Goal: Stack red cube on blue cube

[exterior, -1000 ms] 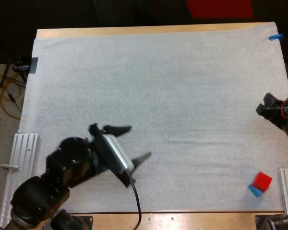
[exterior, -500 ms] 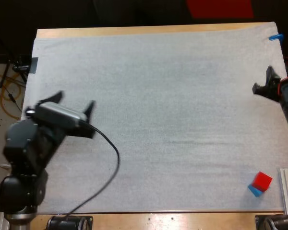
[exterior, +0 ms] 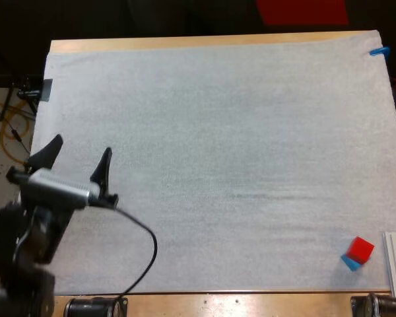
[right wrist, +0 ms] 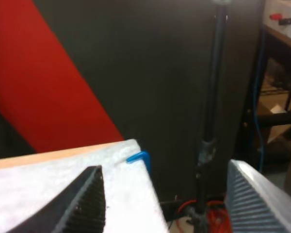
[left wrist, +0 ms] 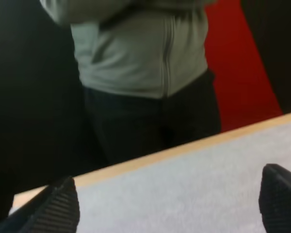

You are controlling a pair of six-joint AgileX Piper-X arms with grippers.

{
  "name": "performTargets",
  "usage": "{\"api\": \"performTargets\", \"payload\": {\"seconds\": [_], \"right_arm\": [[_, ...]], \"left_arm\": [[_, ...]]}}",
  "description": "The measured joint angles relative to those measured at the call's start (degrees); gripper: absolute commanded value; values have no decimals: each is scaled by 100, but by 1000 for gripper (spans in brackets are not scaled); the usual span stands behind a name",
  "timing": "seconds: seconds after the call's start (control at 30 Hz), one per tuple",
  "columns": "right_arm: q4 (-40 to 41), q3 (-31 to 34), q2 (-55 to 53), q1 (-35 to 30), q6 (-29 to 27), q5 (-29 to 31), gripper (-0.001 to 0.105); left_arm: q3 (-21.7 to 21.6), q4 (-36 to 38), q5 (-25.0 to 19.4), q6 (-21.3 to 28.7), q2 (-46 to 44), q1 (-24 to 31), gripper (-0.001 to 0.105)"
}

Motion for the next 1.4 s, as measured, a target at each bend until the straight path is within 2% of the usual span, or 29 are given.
{"api": "performTargets", "payload": {"seconds": [0.1,0.13,0.2,0.3,0.53,0.8,0.87,1.1,1.23,1.4], "right_arm": [[569,0,-601,-15,0,-442,54],[753,0,-850,-15,0,-705,54],[937,57,-1168,-15,0,-850,54],[1210,210,-1686,-15,0,-866,54],[1470,819,-2941,-15,40,-879,54],[1631,1184,-3194,-15,72,-1055,54],[1641,1246,-3194,-15,72,-1105,54],[1874,1422,-3194,-15,214,-1320,54],[2267,1653,-3194,-15,236,-1363,54],[2456,1905,-3194,-15,236,-1363,54]], "left_arm": [[0,195,35,0,-393,0,73],[11,245,130,0,-579,0,73],[64,316,352,0,-842,0,73],[230,651,655,0,-1317,0,73],[790,1534,716,0,-2520,0,73],[1153,2533,735,-127,-2670,0,73],[1211,2664,665,-269,-2670,16,73],[1631,2323,-326,-387,-2670,24,73],[1944,2317,-424,-398,-2670,24,73],[2027,2270,-443,-398,-2670,24,73]]}}
